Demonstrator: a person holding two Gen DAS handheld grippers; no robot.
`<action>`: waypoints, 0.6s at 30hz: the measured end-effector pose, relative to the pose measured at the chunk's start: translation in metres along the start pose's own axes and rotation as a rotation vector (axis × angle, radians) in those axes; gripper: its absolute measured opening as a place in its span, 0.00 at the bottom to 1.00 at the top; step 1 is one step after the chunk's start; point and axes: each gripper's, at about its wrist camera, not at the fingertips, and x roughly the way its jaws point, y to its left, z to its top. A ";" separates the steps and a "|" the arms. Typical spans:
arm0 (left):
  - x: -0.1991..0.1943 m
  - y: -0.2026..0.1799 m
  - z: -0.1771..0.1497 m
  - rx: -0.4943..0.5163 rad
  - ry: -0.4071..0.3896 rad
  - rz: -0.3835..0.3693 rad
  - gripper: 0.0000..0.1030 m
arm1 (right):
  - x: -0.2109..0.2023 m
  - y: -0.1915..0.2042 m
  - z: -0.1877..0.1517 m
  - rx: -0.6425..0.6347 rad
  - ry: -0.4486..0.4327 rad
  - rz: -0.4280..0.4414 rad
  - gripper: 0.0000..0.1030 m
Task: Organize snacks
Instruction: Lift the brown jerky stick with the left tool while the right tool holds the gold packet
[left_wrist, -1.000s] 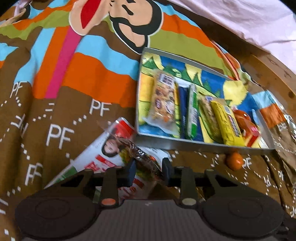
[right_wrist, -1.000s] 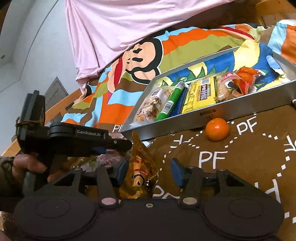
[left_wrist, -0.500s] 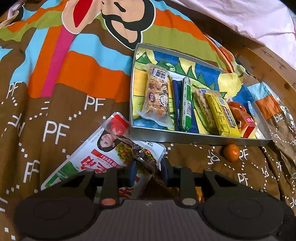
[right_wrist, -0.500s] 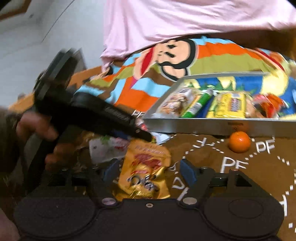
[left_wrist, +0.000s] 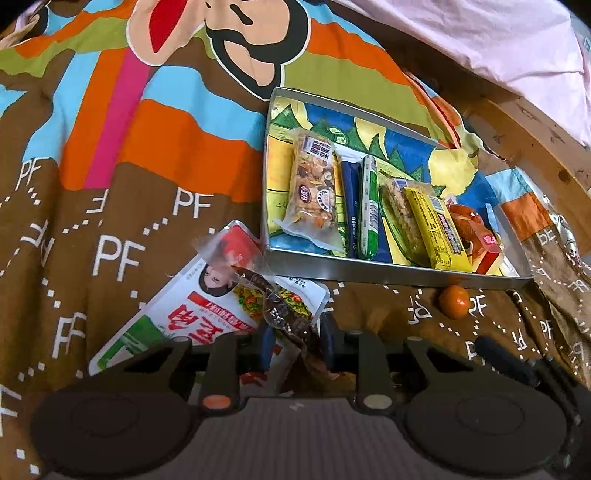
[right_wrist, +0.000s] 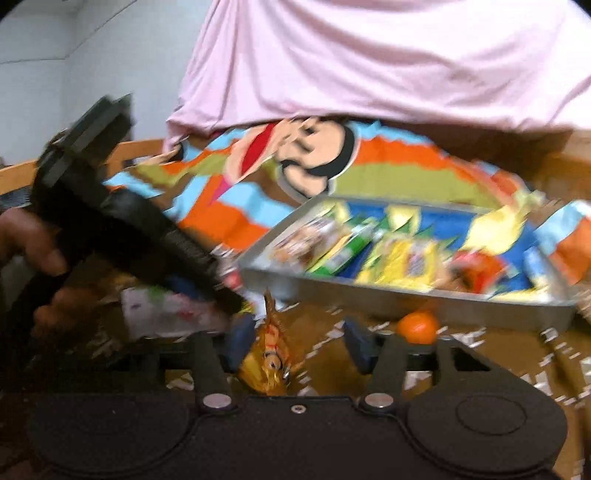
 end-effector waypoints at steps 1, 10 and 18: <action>-0.001 0.002 0.000 -0.003 -0.002 -0.001 0.27 | 0.001 -0.005 0.001 0.014 0.005 -0.019 0.37; -0.002 -0.001 -0.002 0.038 0.004 -0.019 0.27 | 0.016 -0.015 -0.007 0.131 0.097 0.040 0.38; -0.004 -0.009 -0.011 0.065 0.051 -0.075 0.23 | 0.021 -0.030 -0.012 0.298 0.186 0.070 0.60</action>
